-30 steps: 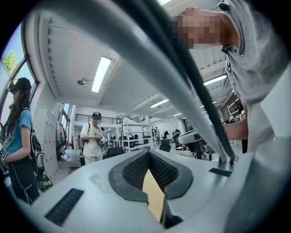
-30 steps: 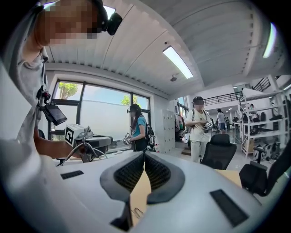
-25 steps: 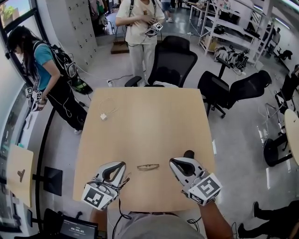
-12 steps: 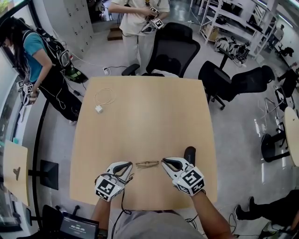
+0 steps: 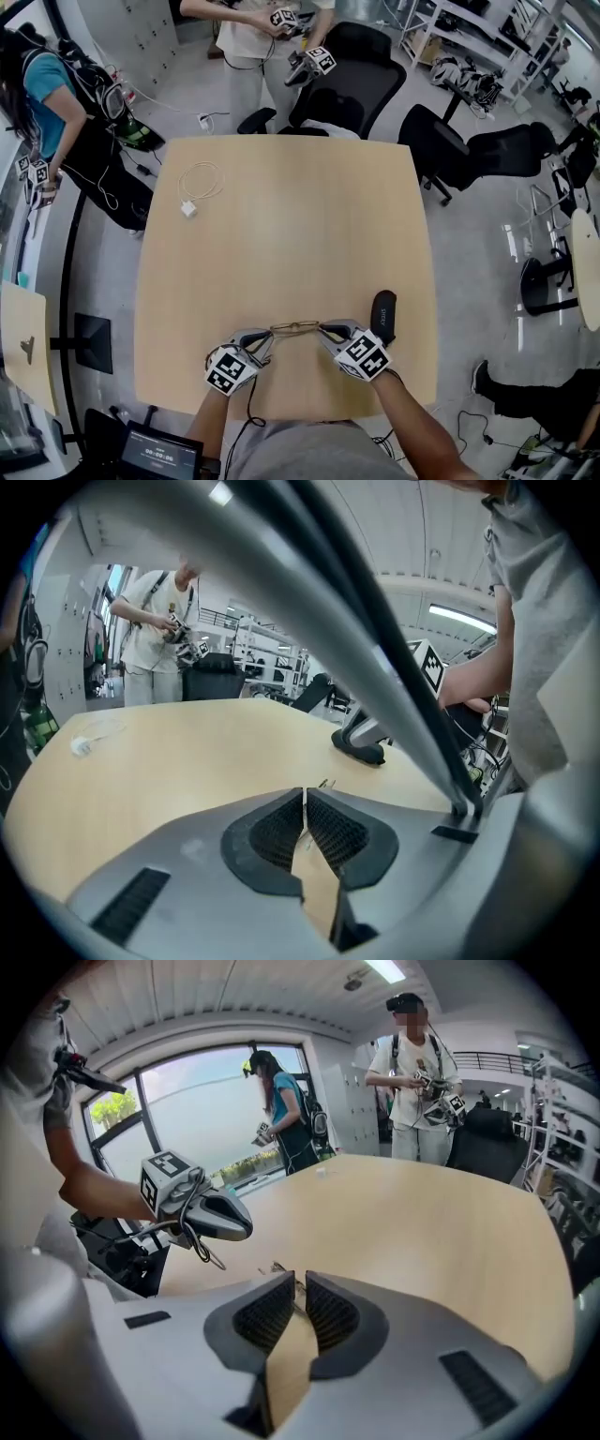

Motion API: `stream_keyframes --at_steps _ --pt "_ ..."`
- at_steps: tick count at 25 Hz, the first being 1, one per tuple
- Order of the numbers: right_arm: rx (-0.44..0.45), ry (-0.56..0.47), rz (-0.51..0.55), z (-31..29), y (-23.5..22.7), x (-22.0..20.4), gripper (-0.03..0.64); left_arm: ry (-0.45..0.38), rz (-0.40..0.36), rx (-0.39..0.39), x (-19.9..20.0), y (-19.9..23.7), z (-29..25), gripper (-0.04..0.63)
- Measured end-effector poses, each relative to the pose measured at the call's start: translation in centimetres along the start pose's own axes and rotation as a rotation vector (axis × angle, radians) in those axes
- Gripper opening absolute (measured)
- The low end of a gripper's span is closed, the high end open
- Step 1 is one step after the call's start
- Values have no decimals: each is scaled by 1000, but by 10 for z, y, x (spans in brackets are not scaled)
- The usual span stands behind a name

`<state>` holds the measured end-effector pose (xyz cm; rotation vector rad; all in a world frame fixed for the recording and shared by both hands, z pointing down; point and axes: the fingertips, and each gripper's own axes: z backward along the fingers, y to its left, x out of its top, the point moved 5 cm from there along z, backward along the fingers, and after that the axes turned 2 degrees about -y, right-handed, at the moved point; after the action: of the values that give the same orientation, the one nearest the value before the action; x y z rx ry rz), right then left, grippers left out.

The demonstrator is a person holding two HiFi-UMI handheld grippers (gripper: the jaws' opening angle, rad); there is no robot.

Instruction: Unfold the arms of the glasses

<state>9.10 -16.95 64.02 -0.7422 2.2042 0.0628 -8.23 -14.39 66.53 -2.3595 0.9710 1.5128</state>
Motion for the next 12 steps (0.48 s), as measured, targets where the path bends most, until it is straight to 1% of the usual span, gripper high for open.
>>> stream_keyframes --at_steps 1,3,7,12 --pt "8 25 6 -5 -1 -6 27 15 -1 -10 -5 0 -5 8" --pt "18 71 13 -14 -5 -16 86 47 -3 -30 -13 0 -14 9" --pt "22 134 9 -29 -12 -32 92 103 5 -64 -30 -1 -27 9" --pt "23 174 33 -48 -18 -46 91 134 19 -84 -43 -2 -35 9"
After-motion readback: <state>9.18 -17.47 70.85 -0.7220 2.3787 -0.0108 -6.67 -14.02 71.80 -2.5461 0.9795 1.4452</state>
